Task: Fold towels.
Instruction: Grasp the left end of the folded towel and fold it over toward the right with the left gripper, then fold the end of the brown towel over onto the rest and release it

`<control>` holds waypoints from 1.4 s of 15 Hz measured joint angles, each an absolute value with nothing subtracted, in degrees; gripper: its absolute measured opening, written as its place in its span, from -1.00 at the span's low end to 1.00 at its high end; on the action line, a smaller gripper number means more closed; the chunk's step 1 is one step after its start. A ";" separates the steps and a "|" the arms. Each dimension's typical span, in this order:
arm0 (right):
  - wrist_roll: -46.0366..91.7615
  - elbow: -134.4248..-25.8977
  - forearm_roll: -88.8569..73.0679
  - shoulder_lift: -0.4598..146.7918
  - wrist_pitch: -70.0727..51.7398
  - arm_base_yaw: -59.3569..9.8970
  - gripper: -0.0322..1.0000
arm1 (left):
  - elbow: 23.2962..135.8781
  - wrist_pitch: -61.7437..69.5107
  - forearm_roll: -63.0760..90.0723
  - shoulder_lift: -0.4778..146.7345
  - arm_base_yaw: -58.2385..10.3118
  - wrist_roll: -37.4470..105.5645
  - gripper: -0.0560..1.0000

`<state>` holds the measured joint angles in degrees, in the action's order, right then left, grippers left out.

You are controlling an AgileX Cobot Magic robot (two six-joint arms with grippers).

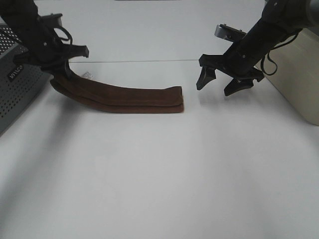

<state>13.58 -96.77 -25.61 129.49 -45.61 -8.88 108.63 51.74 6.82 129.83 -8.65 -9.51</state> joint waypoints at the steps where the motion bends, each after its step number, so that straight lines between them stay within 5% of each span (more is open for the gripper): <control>1: 13.58 -96.77 -25.73 129.49 -45.95 -8.88 0.58 | 112.01 55.18 6.88 129.72 -8.94 -9.80 -0.79; 10: 13.58 -96.77 -26.07 120.89 -54.72 -8.88 0.58 | 122.33 50.71 15.81 135.45 -22.75 -16.44 -0.70; 17: 12.03 -96.77 -26.07 118.43 -57.12 -8.88 0.58 | 122.33 35.58 26.59 140.83 -28.36 -19.60 0.41; 21: 15.87 -96.77 -36.96 118.89 -56.61 -9.05 0.58 | 122.33 35.75 26.76 136.77 -25.04 -11.63 0.51</control>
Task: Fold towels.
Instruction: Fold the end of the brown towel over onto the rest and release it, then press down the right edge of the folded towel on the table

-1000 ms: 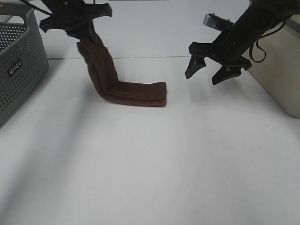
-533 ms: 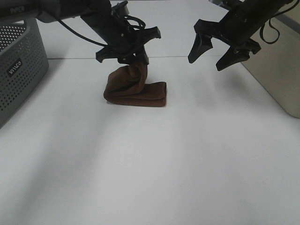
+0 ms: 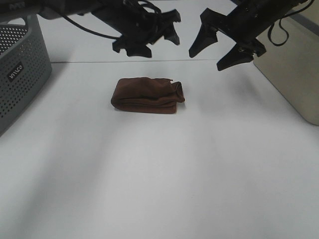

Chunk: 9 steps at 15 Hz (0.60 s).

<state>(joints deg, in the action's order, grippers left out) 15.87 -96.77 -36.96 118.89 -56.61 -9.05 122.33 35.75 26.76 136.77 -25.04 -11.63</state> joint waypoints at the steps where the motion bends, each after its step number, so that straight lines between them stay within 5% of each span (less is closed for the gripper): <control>1: 18.39 -96.77 -42.11 120.03 -56.26 -9.74 0.58 | 122.33 36.27 25.95 135.05 -23.20 -10.71 0.51; 9: 36.04 -104.79 -67.21 136.99 -55.98 -16.33 0.58 | 122.56 44.63 22.98 131.21 -15.13 -8.82 0.51</control>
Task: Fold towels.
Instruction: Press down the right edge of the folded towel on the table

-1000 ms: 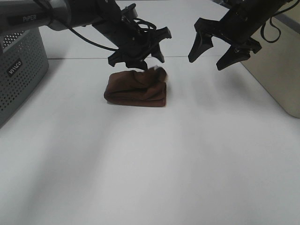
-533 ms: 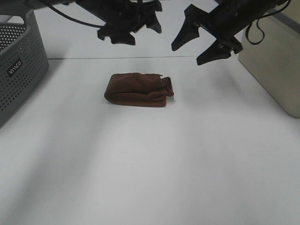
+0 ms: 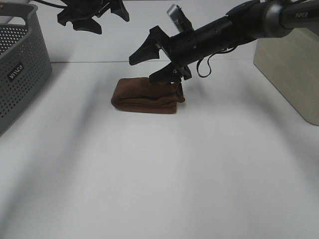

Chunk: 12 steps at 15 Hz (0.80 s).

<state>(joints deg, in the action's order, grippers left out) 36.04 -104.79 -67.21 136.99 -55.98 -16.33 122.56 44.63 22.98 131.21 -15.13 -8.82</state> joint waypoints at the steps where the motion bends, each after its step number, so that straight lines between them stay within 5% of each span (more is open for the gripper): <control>1: 34.72 -105.14 -67.32 138.71 -56.15 -16.27 0.58 | 122.56 44.75 22.57 131.21 -15.13 -8.08 0.51; 12: 20.28 -105.37 -49.79 131.09 -62.68 -15.87 0.57 | 122.56 52.54 20.00 127.60 -15.13 -4.18 0.52</control>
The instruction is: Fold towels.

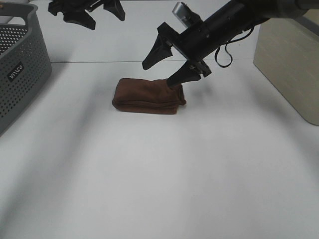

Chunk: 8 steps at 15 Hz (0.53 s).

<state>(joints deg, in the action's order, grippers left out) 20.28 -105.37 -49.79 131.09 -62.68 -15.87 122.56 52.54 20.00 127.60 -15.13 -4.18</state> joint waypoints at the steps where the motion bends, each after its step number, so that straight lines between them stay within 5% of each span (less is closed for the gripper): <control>1: 16.50 -105.37 -43.83 127.94 -65.20 -15.87 0.57 | 122.56 56.21 17.30 125.42 -15.13 -4.01 0.52; 8: 1.78 -103.71 -19.25 111.38 -69.04 -15.87 0.57 | 122.56 69.33 3.32 114.88 -15.24 -3.84 0.52</control>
